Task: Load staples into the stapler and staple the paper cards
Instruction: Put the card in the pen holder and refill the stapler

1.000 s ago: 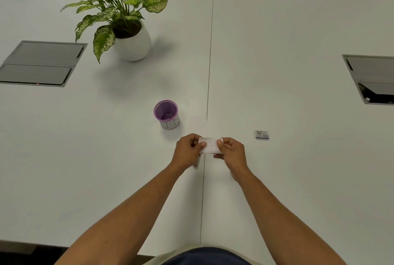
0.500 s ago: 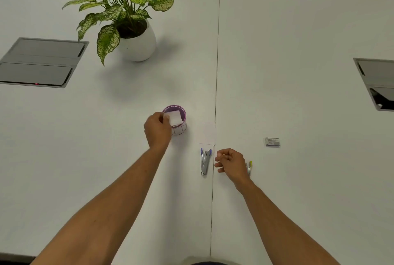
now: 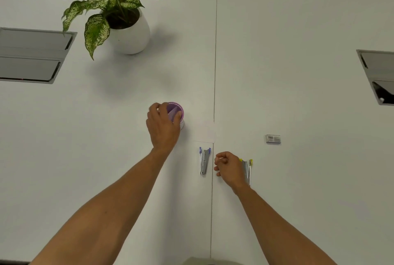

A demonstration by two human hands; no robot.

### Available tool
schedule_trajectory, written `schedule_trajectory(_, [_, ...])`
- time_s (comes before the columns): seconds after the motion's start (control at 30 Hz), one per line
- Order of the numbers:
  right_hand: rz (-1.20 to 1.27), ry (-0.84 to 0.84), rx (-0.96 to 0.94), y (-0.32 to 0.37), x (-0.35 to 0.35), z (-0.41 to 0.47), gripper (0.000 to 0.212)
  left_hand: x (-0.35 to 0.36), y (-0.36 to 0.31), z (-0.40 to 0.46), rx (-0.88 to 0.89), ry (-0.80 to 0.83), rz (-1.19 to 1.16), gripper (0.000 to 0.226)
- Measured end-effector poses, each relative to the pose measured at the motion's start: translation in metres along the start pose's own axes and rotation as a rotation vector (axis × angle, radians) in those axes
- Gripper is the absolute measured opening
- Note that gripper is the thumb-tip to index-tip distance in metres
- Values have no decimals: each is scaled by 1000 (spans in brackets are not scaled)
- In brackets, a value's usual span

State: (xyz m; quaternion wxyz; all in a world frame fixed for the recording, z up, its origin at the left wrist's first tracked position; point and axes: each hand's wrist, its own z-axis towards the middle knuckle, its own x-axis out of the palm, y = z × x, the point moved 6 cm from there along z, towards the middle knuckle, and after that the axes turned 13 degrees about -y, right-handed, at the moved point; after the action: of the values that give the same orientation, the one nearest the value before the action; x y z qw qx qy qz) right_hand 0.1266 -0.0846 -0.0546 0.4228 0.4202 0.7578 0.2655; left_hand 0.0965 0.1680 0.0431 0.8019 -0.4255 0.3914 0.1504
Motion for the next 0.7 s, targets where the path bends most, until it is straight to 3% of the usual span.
schedule_trajectory(0.07, [-62, -29, -19, 3, 6, 0, 16, -2, -6, -24, 75, -43, -18, 37])
schedule_trajectory(0.17, [-170, -23, -92, 12, 18, -3, 25, 3, -2, -67, 81, 20, -133, 30])
schedule_trajectory(0.33, [-200, 44, -98, 15, 28, -7, 34, 44, 19, -130, -266, 508, -236, 43])
schedule_trajectory(0.4, [-198, 50, -87, 13, 28, -7, 37, 54, 19, -141, -331, 631, -241, 31])
schedule_trajectory(0.63, [-34, -2, 12, 6, 29, -8, 12, 63, 5, -150, -551, 692, -391, 20])
schedule_trajectory(0.7, [42, 7, 57, 2, 30, -11, 22, 63, 9, -153, -643, 692, -425, 22])
